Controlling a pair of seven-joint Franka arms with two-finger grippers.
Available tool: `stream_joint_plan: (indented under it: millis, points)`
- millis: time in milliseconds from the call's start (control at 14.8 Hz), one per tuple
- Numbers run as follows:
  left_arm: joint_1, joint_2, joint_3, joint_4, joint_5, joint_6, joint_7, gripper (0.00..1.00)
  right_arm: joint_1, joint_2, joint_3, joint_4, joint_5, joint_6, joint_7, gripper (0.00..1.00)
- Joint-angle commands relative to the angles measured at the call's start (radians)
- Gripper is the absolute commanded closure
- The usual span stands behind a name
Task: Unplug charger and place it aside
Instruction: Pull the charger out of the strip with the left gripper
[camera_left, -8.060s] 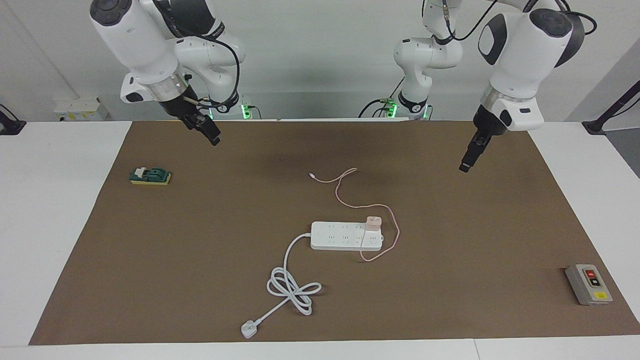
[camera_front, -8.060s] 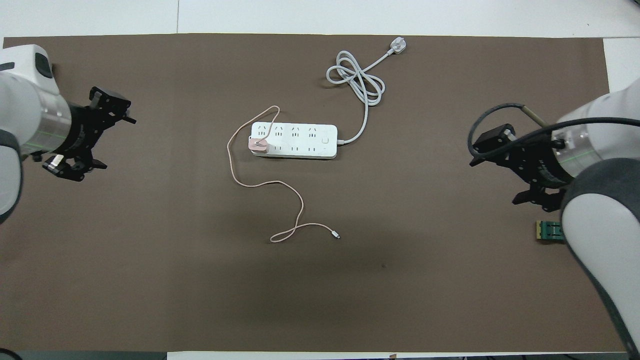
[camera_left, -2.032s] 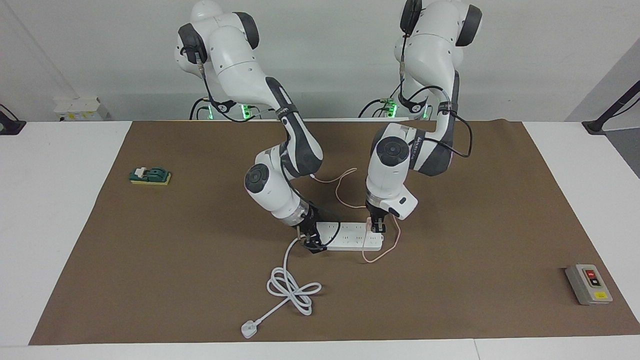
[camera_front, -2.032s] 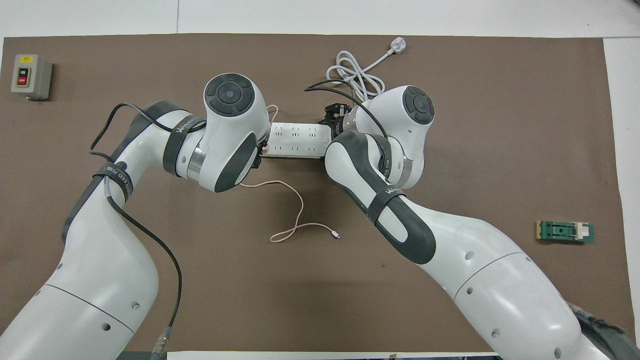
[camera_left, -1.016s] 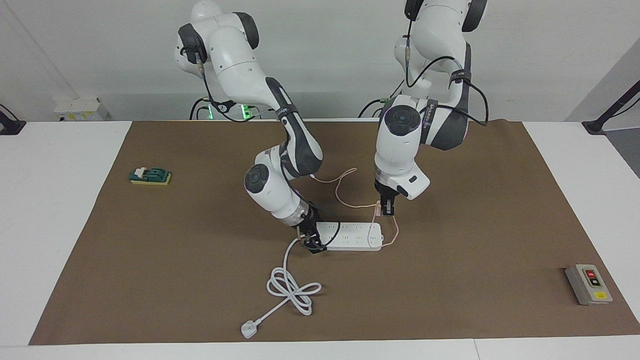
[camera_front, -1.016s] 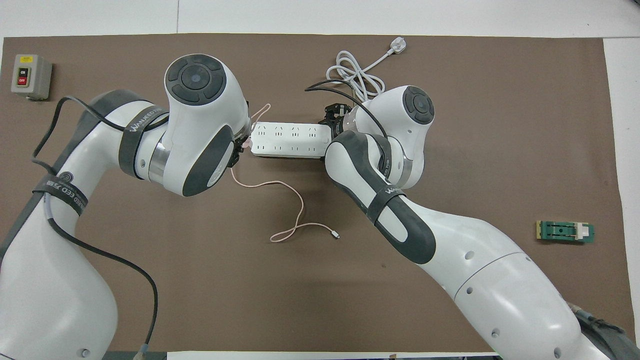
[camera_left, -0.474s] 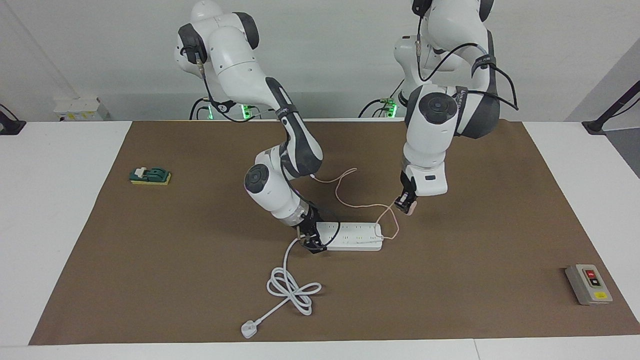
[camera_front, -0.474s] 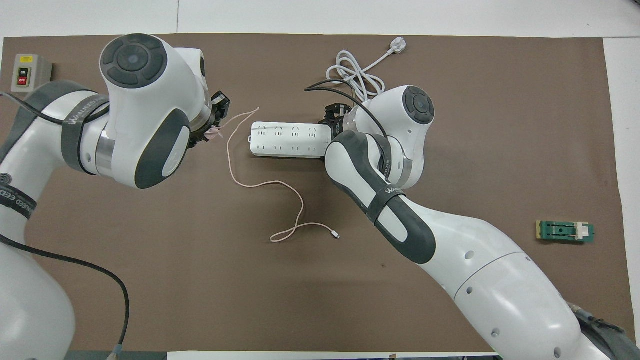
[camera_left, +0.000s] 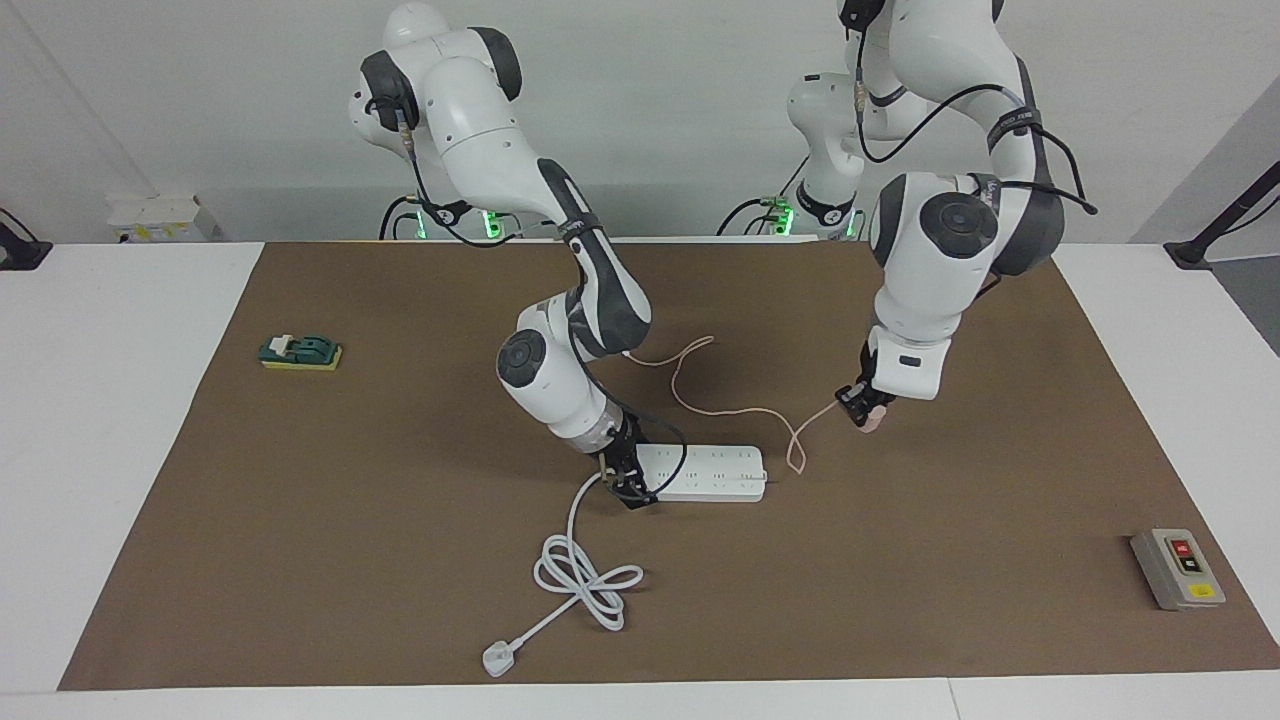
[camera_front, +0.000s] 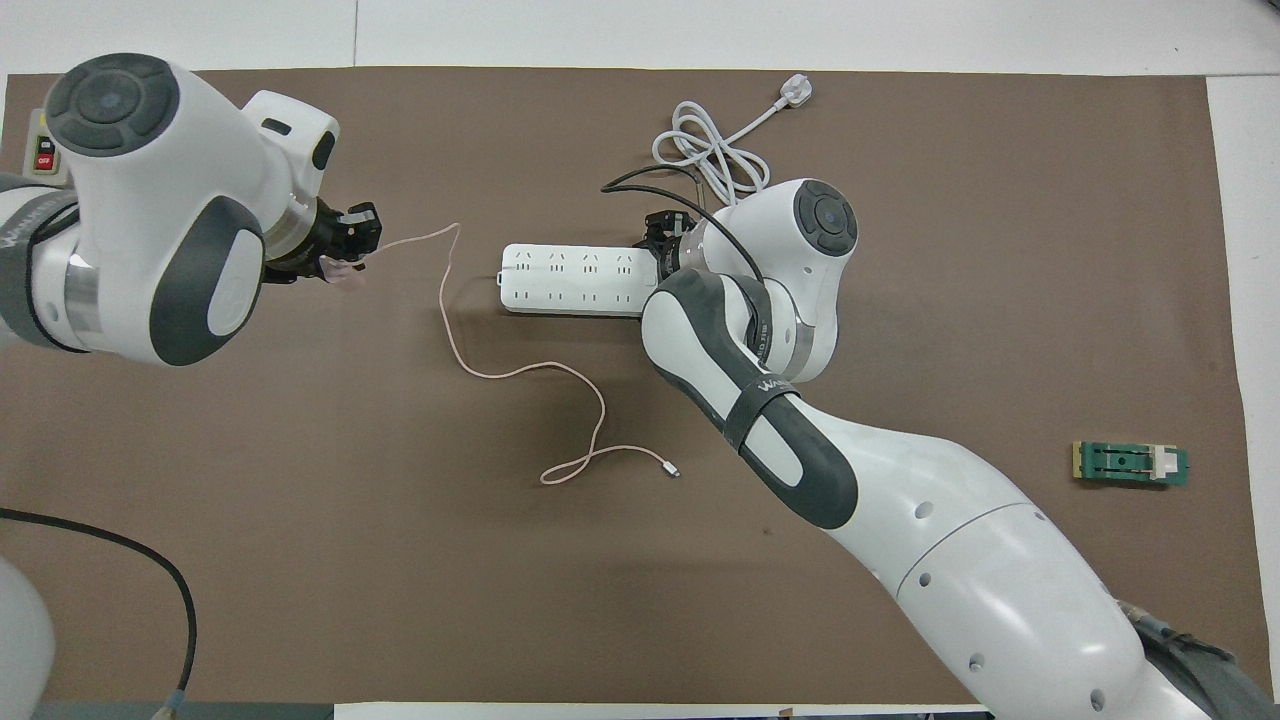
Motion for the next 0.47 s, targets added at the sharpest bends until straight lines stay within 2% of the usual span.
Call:
stream_joint_plan:
  millis: [0, 203, 406]
  points:
    - [0.079, -0.113, -0.007, -0.137, -0.061, 0.009, 0.256, 1.00, 0.002, 0.029, 0.005, 0.030, 0.000, 0.025, -0.029, 0.00]
    - [0.144, -0.196, -0.007, -0.270, -0.105, 0.023, 0.513, 1.00, -0.002, 0.003, -0.001, 0.030, 0.000, -0.012, -0.027, 0.00]
    - [0.180, -0.253, -0.006, -0.358, -0.168, 0.022, 0.640, 1.00, -0.005, -0.014, -0.005, 0.030, 0.000, -0.038, -0.026, 0.00]
